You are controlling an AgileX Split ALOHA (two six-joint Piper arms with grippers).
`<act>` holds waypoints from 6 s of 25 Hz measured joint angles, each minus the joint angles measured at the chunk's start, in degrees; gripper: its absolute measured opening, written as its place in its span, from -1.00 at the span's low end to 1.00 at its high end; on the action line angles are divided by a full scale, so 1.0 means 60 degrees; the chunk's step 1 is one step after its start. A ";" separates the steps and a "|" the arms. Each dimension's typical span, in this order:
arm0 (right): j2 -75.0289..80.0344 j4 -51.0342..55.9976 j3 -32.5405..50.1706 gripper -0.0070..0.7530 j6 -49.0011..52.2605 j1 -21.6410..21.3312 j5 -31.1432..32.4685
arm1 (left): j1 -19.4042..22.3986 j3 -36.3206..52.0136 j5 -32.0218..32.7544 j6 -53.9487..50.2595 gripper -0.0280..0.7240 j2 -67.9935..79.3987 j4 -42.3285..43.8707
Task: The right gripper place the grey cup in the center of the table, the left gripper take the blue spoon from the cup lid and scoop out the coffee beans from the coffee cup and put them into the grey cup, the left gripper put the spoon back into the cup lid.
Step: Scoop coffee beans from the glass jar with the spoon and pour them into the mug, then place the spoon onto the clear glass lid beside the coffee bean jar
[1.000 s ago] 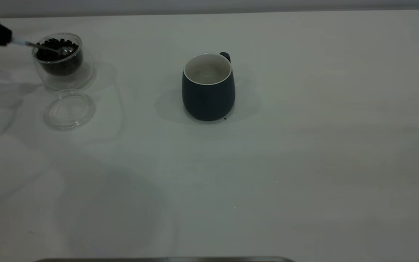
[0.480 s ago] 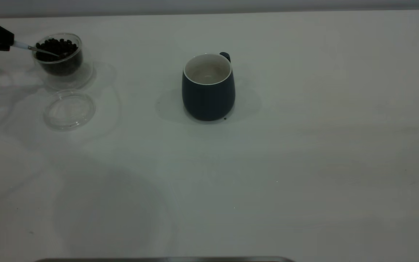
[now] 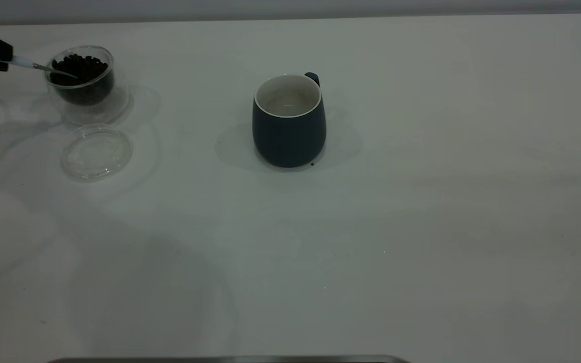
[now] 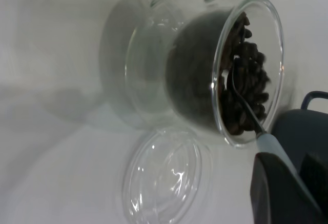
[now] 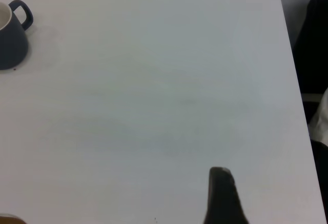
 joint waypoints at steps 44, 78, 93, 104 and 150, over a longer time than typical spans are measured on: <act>0.0000 0.0008 0.0000 0.23 0.0000 0.0000 0.0000 | 0.1178 -0.0010 0.1562 0.0680 -0.58 0.0000 -0.1322; 0.0000 0.0008 0.0000 0.23 0.0000 0.0000 0.0000 | -0.2247 -0.0010 0.1580 0.0235 -0.58 -0.0026 -0.1190; 0.0000 0.0008 0.0000 0.23 0.0000 0.0000 0.0000 | -0.3517 -0.0010 0.1580 0.0236 -0.58 -0.0026 -0.1190; 0.0000 0.0008 0.0000 0.23 0.0000 0.0000 0.0000 | -0.4099 -0.0010 0.1589 0.1102 -0.58 -0.0026 -0.1187; 0.0000 0.0008 0.0000 0.23 0.0000 0.0000 0.0000 | -0.1974 0.0010 0.1653 0.0184 -0.58 -0.1127 0.0469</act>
